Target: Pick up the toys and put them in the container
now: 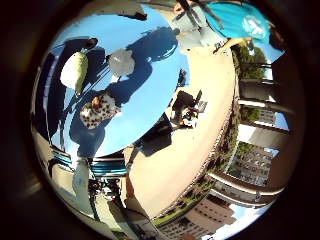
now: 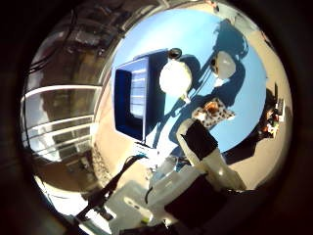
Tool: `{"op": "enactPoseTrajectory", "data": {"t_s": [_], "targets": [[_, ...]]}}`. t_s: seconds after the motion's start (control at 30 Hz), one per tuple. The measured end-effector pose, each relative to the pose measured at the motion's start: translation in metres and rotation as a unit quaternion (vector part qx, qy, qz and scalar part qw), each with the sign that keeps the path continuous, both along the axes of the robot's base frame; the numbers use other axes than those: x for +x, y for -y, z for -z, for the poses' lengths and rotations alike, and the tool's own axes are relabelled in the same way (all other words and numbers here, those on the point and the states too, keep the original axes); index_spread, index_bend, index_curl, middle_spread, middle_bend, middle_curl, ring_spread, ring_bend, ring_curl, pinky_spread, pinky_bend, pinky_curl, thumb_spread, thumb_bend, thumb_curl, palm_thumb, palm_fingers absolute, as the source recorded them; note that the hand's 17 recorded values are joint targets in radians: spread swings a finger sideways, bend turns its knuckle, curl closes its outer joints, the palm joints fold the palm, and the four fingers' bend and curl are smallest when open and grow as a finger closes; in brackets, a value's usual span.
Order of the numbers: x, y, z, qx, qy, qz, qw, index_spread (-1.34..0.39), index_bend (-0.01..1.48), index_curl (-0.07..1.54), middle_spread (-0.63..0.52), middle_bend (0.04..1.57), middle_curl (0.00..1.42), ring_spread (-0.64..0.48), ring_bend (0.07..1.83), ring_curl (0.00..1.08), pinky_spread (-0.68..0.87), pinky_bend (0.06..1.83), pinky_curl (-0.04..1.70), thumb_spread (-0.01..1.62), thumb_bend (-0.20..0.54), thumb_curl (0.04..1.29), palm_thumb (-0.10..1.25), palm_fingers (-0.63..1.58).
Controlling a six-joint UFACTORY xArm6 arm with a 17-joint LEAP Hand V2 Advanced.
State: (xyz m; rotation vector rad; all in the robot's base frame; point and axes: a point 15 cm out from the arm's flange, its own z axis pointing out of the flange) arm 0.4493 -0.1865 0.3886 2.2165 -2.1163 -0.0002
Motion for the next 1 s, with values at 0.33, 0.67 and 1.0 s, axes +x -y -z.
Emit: {"op": "enactPoseTrajectory", "data": {"t_s": [0.33,0.67,1.0], "targets": [[0.045,0.035,0.074,0.000,-0.009,0.036,0.999,-0.09,0.15,0.23,0.11,0.17,0.30,0.30,0.35,0.34,0.49,0.72,0.30,1.21,-0.021,0.29,0.53,0.13],[0.073,0.039,0.138,0.004,-0.022,0.043,0.999,-0.06,0.16,0.23,0.11,0.18,0.32,0.31,0.39,0.34,0.52,0.79,0.29,1.18,-0.024,0.31,0.56,0.14],[0.096,0.024,0.188,-0.001,-0.029,0.051,0.998,-0.03,0.16,0.23,0.09,0.18,0.33,0.29,0.44,0.34,0.51,0.81,0.26,1.17,-0.016,0.33,0.61,0.19]]}}
